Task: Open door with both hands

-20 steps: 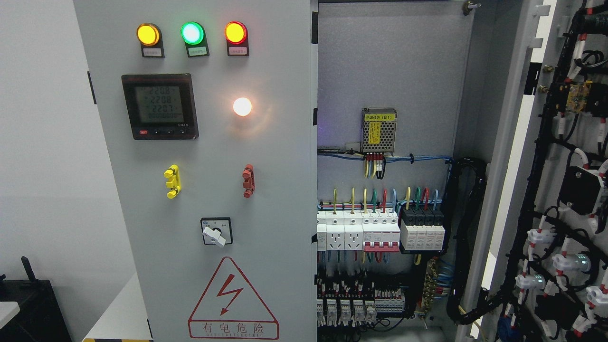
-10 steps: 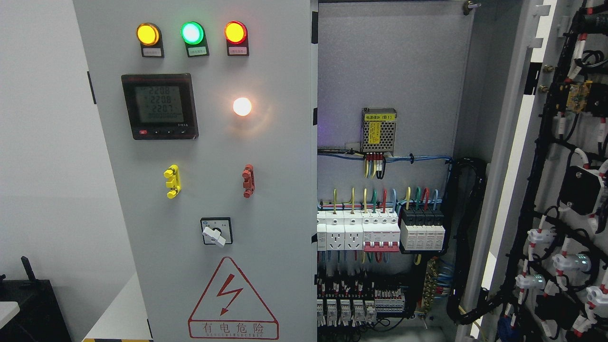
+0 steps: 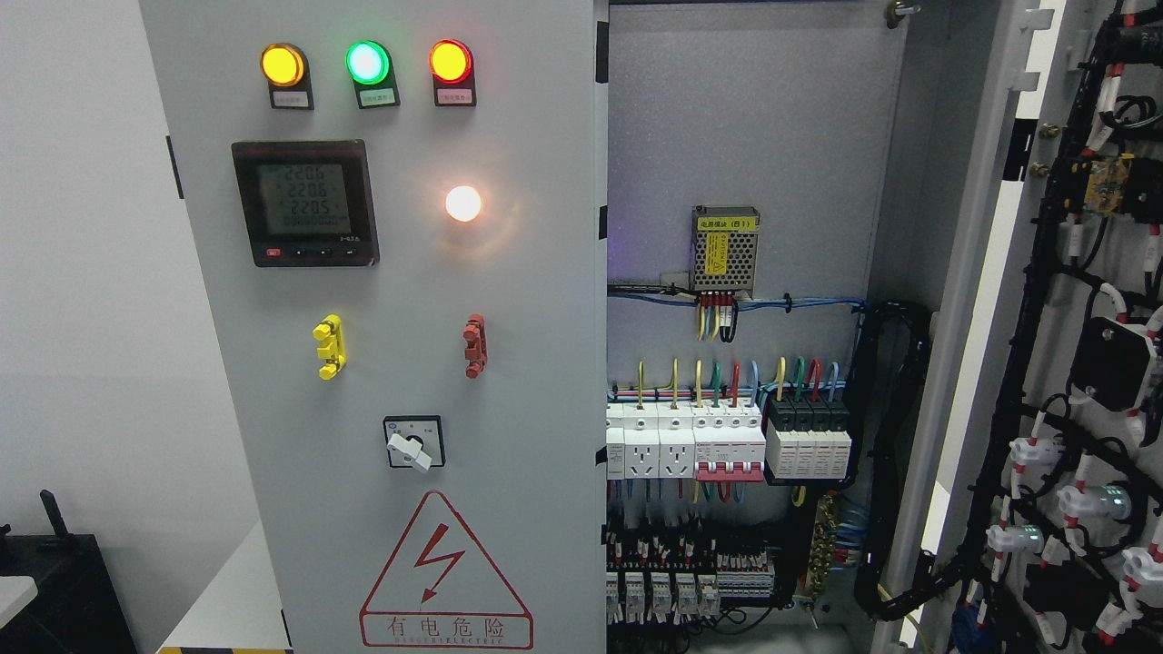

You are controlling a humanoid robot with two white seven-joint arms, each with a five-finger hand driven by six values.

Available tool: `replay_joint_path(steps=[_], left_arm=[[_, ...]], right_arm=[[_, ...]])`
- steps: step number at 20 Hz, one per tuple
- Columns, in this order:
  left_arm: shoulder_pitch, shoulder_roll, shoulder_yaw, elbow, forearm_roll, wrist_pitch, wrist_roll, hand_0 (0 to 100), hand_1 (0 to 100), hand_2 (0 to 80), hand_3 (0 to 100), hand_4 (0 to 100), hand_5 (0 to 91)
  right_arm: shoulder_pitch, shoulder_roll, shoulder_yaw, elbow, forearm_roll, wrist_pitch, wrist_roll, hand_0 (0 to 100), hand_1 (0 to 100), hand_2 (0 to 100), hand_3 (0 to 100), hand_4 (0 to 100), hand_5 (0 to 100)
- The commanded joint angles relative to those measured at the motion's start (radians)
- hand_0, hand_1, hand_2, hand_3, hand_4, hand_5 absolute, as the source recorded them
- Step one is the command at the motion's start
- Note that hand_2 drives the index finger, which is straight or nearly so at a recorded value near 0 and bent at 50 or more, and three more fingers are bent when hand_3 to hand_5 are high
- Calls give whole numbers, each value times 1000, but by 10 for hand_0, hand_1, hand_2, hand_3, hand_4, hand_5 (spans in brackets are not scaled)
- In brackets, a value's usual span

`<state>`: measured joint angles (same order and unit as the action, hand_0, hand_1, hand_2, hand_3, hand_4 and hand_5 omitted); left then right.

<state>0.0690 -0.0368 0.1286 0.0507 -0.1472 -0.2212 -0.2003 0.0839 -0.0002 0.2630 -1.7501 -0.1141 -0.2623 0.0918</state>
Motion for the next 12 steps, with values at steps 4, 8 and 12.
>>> replay_joint_path(steps=[4,8,12], left_arm=[[0,0,-1,0,0,0,1,0,0,0,0,42,0],[0,0,-1,0,0,0,1,0,0,0,0,42,0],[0,0,0,0,0,0,1,0,0,0,0,42,0]], right_arm=[[-99,-26,2,66,-2,15,-1,0,0,0,0,0,0],[-134,-26,5,84,-4,55,-1,0,0,0,0,0,0],[-179,-20,2,118,-4,77,-1,0,0,0,0,0,0]])
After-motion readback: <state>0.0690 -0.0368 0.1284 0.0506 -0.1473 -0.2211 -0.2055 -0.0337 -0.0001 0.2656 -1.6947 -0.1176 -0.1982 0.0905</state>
